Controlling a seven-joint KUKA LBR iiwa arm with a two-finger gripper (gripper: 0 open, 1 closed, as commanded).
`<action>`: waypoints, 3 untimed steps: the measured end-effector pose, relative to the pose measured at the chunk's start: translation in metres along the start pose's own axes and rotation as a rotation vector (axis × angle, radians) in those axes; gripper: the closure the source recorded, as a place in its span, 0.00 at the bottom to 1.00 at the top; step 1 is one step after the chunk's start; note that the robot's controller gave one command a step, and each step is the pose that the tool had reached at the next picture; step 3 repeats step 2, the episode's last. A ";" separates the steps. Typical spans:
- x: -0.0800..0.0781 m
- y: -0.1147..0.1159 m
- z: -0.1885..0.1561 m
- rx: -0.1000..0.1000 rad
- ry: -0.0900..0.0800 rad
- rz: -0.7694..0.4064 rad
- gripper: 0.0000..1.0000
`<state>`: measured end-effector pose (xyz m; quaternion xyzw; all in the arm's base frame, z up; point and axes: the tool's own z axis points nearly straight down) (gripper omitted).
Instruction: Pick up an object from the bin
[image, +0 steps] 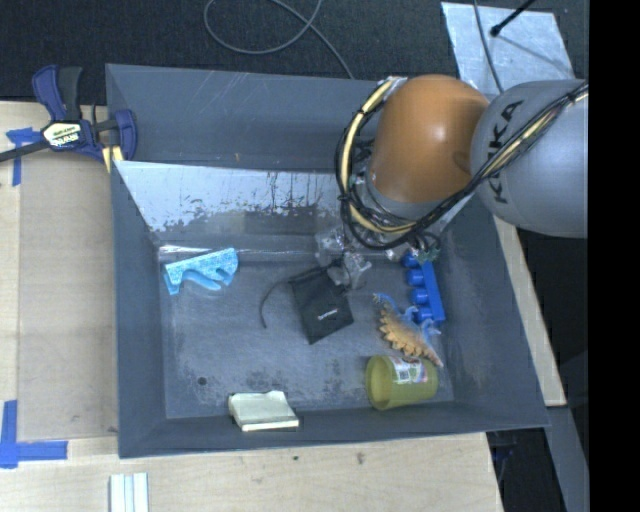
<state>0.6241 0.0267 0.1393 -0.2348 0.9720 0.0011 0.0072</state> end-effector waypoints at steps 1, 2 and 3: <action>0.015 0.008 -0.060 0.001 -0.001 0.019 1.00; 0.005 -0.011 -0.114 0.001 -0.003 0.036 1.00; 0.005 -0.011 -0.114 0.001 -0.003 0.036 1.00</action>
Offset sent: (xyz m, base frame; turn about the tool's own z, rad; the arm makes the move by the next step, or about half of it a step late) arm 0.0033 -0.0169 0.1216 0.0375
